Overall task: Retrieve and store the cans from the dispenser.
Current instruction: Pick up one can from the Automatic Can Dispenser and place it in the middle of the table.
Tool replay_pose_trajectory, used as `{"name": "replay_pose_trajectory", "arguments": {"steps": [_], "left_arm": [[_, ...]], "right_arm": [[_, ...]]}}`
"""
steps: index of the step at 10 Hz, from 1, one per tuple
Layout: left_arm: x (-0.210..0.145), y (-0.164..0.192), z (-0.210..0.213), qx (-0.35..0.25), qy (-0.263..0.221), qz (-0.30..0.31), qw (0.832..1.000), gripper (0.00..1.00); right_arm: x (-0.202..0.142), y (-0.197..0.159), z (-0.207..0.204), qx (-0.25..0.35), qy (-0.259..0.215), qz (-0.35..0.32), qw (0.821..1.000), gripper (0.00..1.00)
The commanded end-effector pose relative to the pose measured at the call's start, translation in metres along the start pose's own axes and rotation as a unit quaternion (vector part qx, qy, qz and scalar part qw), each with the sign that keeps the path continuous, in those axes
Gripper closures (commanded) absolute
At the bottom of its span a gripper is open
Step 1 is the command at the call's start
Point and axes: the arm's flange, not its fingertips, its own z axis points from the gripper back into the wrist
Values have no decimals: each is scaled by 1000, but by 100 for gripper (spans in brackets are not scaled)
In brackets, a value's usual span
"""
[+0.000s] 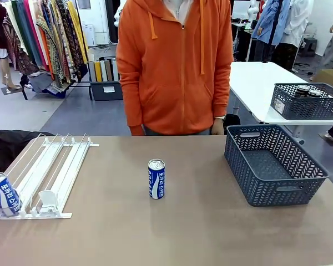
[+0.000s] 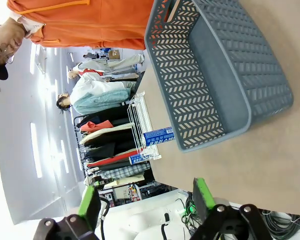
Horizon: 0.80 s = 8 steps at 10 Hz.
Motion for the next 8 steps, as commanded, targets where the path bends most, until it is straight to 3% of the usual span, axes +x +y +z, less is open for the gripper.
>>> {"name": "replay_pose_trajectory", "arguments": {"steps": [1, 3, 4, 5, 7, 8], "left_arm": [[0, -2, 0, -11, -2, -5, 1000, 0], [0, 0, 0, 0, 0, 0, 1000, 0], [1, -10, -6, 97, -18, 18, 995, 0], [3, -18, -18, 167, 17, -17, 986, 0], [11, -23, -58, 357, 30, -46, 932, 0], [20, -23, -79, 414, 23, -59, 908, 0]], "right_arm": [[-1, 3, 2, 0, 4, -3, 1000, 0], [-1, 3, 2, 0, 4, -3, 1000, 0], [-1, 3, 2, 0, 4, -3, 1000, 0], [-1, 3, 2, 0, 4, -3, 1000, 0], [-1, 3, 2, 0, 4, -3, 1000, 0], [-1, 3, 2, 0, 4, -3, 1000, 0]]}}
